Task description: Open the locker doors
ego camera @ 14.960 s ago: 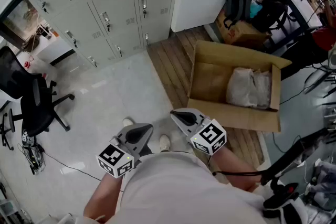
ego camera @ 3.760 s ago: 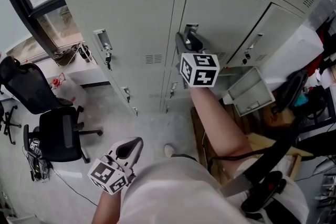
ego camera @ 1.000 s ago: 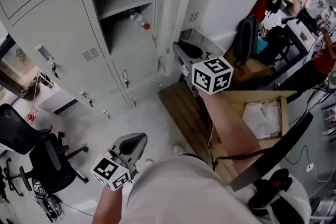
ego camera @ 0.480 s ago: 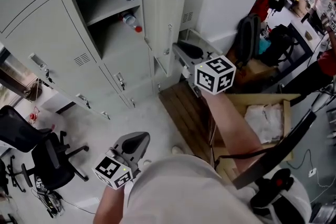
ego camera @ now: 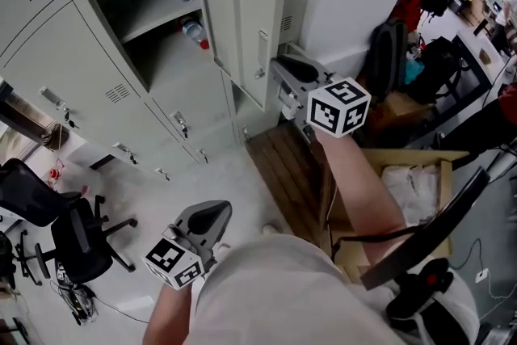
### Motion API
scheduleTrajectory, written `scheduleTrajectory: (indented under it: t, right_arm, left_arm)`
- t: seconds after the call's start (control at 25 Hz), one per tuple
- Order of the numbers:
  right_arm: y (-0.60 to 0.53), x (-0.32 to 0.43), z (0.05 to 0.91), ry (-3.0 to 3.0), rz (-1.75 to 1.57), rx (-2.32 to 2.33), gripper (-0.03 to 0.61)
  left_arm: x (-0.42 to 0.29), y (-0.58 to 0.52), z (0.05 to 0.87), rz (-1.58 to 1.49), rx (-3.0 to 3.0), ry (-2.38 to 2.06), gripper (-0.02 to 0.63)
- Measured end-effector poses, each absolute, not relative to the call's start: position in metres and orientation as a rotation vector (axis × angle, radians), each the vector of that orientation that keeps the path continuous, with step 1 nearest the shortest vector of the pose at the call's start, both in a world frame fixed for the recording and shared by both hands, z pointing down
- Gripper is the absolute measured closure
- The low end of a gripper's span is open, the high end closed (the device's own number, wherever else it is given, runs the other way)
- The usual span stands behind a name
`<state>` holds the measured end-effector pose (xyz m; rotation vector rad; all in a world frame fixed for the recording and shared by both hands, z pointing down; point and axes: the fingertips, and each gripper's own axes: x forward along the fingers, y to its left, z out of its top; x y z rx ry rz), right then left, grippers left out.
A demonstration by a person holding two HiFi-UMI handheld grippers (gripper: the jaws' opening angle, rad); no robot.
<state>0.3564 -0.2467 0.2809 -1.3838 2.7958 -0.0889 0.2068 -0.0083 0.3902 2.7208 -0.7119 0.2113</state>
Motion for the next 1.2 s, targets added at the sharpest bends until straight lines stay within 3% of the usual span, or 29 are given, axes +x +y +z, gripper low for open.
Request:
scheduleTrajectory:
  t: [0.48,1.2]
  right_arm:
    - [-0.26,0.389,0.28,2.837,-0.099,-1.25,0.531]
    - [-0.26,0.396,0.283,2.834,-0.05,-1.239,0.531]
  left_arm:
    - [0.261,-0.014,0.391,0.239,2.704,-0.779,0.603]
    - [0.26,-0.01,0.404,0.282,2.598,-0.897,0.603]
